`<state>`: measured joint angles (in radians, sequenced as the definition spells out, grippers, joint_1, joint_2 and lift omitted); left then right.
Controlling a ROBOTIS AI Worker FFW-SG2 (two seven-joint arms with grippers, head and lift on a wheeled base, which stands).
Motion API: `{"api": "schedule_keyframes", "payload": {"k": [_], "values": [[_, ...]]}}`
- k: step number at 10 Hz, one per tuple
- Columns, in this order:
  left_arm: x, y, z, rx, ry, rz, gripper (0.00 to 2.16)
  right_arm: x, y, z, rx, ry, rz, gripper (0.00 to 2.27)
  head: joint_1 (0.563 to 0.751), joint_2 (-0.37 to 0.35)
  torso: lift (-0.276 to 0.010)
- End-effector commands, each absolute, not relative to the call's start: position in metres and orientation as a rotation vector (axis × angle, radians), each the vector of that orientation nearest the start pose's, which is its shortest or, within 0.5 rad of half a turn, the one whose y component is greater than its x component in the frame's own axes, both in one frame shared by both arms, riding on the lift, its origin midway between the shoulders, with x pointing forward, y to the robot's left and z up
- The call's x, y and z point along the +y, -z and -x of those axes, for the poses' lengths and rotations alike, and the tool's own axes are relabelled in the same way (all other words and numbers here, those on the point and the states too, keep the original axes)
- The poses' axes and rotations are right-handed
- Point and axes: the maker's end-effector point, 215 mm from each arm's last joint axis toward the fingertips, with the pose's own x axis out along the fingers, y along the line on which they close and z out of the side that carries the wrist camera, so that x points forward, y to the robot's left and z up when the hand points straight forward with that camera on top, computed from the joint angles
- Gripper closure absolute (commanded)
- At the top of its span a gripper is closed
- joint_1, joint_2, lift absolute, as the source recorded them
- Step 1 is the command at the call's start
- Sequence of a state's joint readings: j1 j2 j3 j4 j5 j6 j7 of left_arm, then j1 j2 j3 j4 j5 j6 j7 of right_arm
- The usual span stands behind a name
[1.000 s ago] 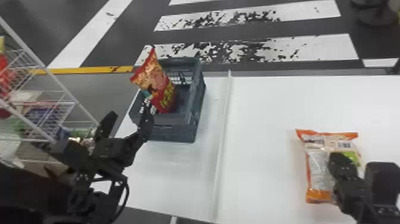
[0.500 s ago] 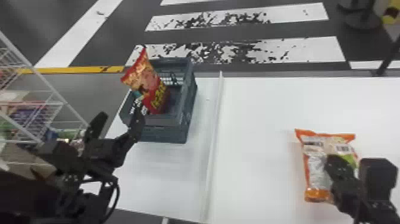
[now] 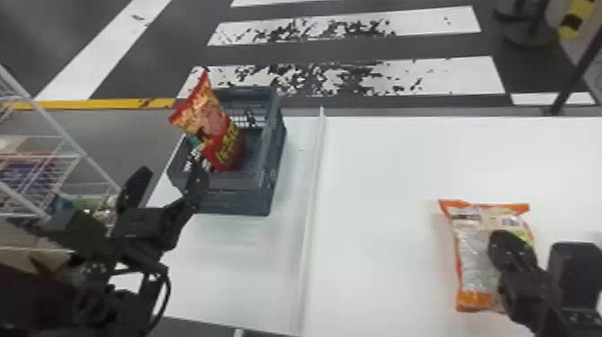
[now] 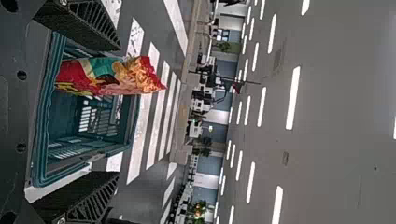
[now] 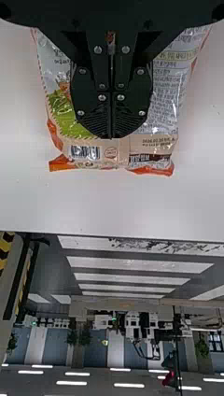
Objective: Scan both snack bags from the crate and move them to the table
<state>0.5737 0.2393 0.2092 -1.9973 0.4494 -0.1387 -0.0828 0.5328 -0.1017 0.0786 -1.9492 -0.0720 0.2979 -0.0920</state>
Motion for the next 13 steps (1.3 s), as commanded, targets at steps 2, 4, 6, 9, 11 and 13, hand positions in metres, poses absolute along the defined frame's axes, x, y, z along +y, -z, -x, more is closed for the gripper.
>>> {"api": "schedule_keyframes", "payload": {"k": [2, 4, 6, 9, 11, 13], "values": [[0.354, 0.321, -0.423, -0.038, -0.018, 0.132, 0.04, -0.189, 0.468, -0.393, 0.468, -0.065, 0.002, 0.01, 0.695, 0.202, -0.087], [0.357, 0.322, -0.42, -0.041, -0.018, 0.124, 0.04, -0.204, 0.48, -0.393, 0.525, -0.044, 0.029, 0.05, 0.695, 0.222, -0.087], [0.359, 0.322, -0.42, -0.044, -0.019, 0.122, 0.04, -0.243, 0.468, -0.393, 0.508, 0.013, 0.04, 0.05, 0.695, 0.206, -0.087], [0.358, 0.318, -0.421, -0.055, -0.016, 0.123, 0.04, -0.307, 0.482, -0.385, 0.551, 0.077, 0.041, 0.05, 0.695, 0.128, -0.087], [0.358, 0.319, -0.42, -0.056, -0.016, 0.122, 0.04, -0.34, 0.488, -0.379, 0.566, 0.103, 0.043, 0.06, 0.695, 0.073, -0.087], [0.36, 0.322, -0.419, -0.052, -0.021, 0.123, 0.04, -0.379, 0.481, -0.373, 0.555, 0.164, 0.058, 0.09, 0.695, 0.02, -0.087]]}}
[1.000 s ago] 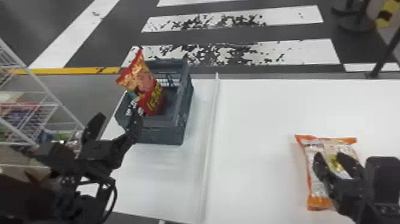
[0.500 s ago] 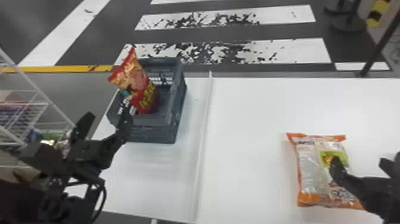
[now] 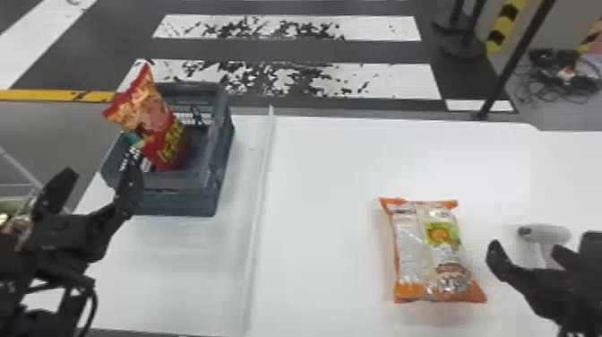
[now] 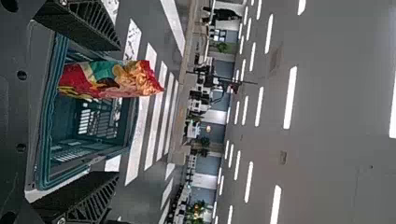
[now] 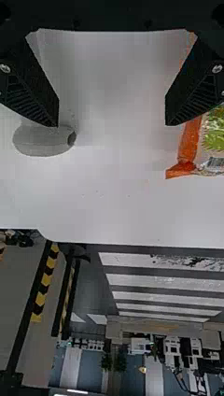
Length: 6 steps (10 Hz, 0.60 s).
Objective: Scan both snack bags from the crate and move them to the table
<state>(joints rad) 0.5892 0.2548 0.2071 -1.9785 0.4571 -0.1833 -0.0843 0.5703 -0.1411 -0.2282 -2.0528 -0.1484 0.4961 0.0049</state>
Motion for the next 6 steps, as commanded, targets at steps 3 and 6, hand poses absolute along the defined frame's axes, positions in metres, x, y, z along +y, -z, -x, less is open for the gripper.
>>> {"api": "schedule_keyframes", "payload": {"k": [3, 6], "values": [[0.358, 0.322, -0.418, -0.054, -0.019, 0.127, 0.04, -0.427, 0.493, -0.365, 0.575, 0.233, 0.061, 0.09, 0.695, -0.06, -0.087], [0.355, 0.322, -0.418, -0.053, -0.016, 0.128, 0.04, -0.431, 0.529, -0.367, 0.632, 0.215, 0.025, 0.08, 0.695, -0.102, -0.087]]}}
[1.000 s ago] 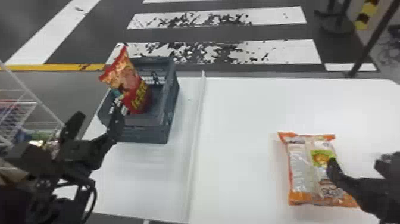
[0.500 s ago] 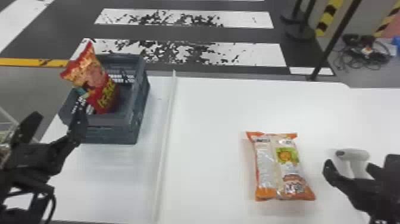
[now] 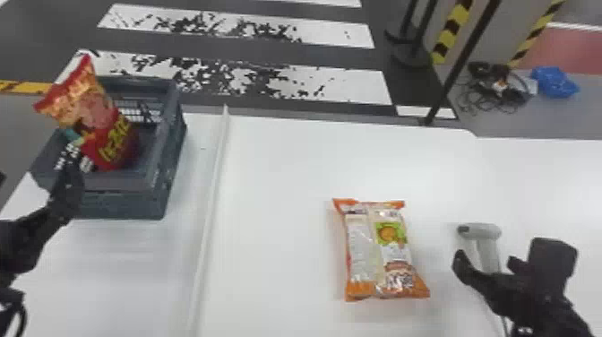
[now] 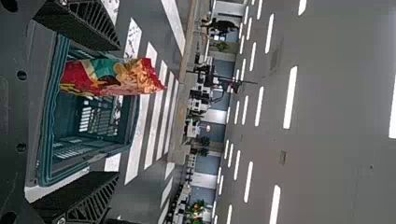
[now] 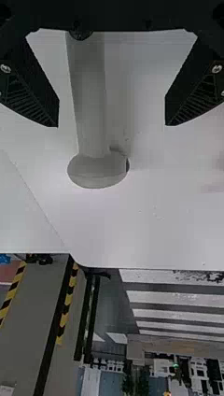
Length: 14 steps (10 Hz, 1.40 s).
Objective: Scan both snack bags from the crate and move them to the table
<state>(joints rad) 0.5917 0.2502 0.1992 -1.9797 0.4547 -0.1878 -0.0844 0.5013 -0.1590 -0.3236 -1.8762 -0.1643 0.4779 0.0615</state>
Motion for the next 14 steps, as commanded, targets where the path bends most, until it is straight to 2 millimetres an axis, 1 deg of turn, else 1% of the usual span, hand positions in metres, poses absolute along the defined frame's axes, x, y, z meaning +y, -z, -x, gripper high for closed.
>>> {"api": "schedule_keyframes", "payload": {"k": [1, 2, 3, 4, 5, 8, 10, 11, 12, 13, 14], "values": [[0.355, 0.322, -0.417, -0.052, -0.014, 0.126, 0.04, -0.432, 0.538, -0.371, 0.644, 0.208, 0.018, 0.08, 0.695, -0.106, -0.087], [0.356, 0.321, -0.416, -0.052, -0.015, 0.123, 0.04, -0.437, 0.542, -0.376, 0.645, 0.204, 0.025, 0.21, 0.695, -0.108, -0.087], [0.357, 0.321, -0.416, -0.054, -0.016, 0.121, 0.04, -0.44, 0.545, -0.38, 0.645, 0.195, 0.038, 0.89, 0.695, -0.112, -0.087], [0.358, 0.32, -0.416, -0.055, -0.017, 0.12, 0.04, -0.442, 0.548, -0.379, 0.649, 0.199, 0.044, 2.05, 0.695, -0.116, -0.087], [0.358, 0.32, -0.416, -0.055, -0.017, 0.12, 0.04, -0.442, 0.547, -0.38, 0.642, 0.202, 0.048, 2.25, 0.695, -0.119, -0.087], [0.356, 0.319, -0.417, -0.059, -0.016, 0.122, 0.04, -0.444, 0.542, -0.379, 0.628, 0.213, 0.036, 2.25, 0.695, -0.122, -0.087], [0.356, 0.318, -0.417, -0.059, -0.015, 0.121, 0.04, -0.442, 0.529, -0.38, 0.599, 0.223, 0.037, 2.25, 0.695, -0.126, -0.087], [0.356, 0.318, -0.416, -0.059, -0.014, 0.121, 0.04, -0.434, 0.513, -0.381, 0.567, 0.219, 0.031, 2.25, 0.695, -0.125, -0.087], [0.354, 0.316, -0.417, -0.062, -0.011, 0.122, 0.04, -0.422, 0.489, -0.384, 0.524, 0.212, 0.008, 2.25, 0.695, -0.122, -0.087], [0.352, 0.315, -0.417, -0.063, -0.008, 0.121, 0.04, -0.403, 0.465, -0.388, 0.499, 0.188, -0.021, 2.25, 0.695, -0.11, -0.087], [0.35, 0.312, -0.415, -0.066, -0.003, 0.122, 0.04, -0.379, 0.447, -0.393, 0.484, 0.16, -0.042, 2.25, 0.695, -0.092, -0.087]]}}
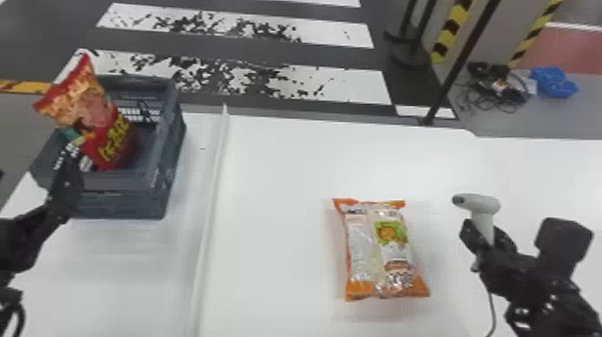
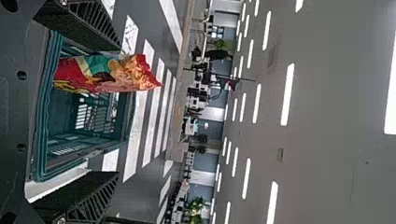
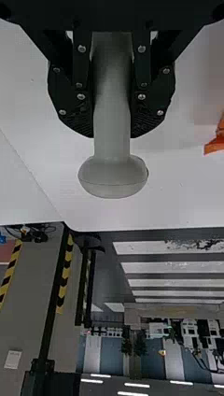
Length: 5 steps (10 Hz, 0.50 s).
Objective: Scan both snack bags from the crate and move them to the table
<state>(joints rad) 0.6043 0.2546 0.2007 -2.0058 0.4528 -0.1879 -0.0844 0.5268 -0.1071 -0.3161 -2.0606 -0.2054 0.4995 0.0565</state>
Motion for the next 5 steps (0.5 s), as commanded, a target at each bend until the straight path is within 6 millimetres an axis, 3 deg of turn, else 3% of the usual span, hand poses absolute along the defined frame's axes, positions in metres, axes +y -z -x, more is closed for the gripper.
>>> {"api": "schedule_keyframes", "payload": {"k": [1, 5], "values": [[0.347, 0.31, -0.414, -0.068, 0.002, 0.121, 0.04, -0.355, 0.439, -0.398, 0.487, 0.127, -0.05, 2.25, 0.695, -0.063, -0.087], [0.347, 0.307, -0.409, -0.068, 0.005, 0.113, 0.04, -0.281, 0.44, -0.394, 0.531, 0.044, -0.069, 2.25, 0.695, 0.052, -0.087]]}}
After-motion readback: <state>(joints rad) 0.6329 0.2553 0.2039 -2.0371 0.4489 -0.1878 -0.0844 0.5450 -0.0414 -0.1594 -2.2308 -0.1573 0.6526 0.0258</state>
